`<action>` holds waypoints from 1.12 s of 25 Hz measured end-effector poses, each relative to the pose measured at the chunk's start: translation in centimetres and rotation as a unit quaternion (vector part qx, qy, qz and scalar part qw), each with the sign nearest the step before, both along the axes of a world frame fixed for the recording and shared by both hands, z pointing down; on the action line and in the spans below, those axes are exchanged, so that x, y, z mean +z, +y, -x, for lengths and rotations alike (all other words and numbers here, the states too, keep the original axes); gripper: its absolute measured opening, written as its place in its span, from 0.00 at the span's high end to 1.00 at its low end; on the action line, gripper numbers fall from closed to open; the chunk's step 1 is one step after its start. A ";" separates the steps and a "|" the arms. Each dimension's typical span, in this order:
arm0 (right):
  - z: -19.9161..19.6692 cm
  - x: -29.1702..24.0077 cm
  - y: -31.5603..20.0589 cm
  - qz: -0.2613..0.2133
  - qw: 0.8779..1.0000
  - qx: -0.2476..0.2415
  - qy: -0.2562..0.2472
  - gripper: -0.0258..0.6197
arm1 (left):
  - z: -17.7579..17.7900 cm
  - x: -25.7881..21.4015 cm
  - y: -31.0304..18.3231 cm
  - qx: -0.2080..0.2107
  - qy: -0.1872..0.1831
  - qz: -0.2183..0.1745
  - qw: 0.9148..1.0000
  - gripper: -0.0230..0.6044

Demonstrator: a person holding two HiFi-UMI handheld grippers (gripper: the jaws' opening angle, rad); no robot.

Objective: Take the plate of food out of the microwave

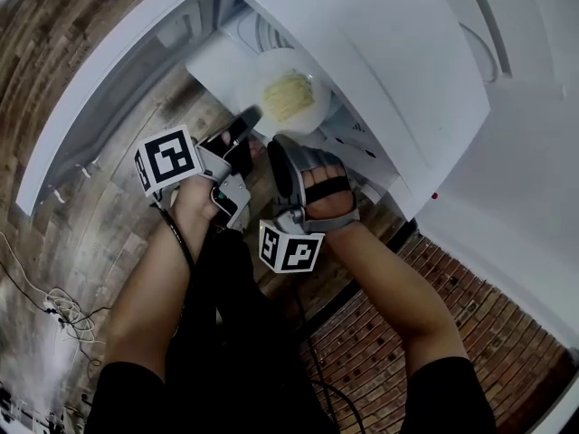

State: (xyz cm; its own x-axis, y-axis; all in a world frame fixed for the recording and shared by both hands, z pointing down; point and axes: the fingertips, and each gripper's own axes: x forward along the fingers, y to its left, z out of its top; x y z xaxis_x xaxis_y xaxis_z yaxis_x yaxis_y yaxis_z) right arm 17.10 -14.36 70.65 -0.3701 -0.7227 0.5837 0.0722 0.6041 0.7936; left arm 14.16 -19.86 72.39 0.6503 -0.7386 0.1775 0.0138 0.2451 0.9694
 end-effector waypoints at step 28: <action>-2.0 -29.1 6.1 0.497 0.125 0.439 -0.738 0.92 | 3.2 -30.7 10.3 -0.038 -0.038 -0.019 0.998 0.95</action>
State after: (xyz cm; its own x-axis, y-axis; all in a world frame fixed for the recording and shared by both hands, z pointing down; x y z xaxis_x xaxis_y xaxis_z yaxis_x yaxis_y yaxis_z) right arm 19.14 -8.28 41.52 -0.6379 -0.7045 0.3111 -0.1504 -0.2822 -0.9475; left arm 10.98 -9.57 41.71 0.5783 -0.7920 0.1957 -0.0429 0.2101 0.9767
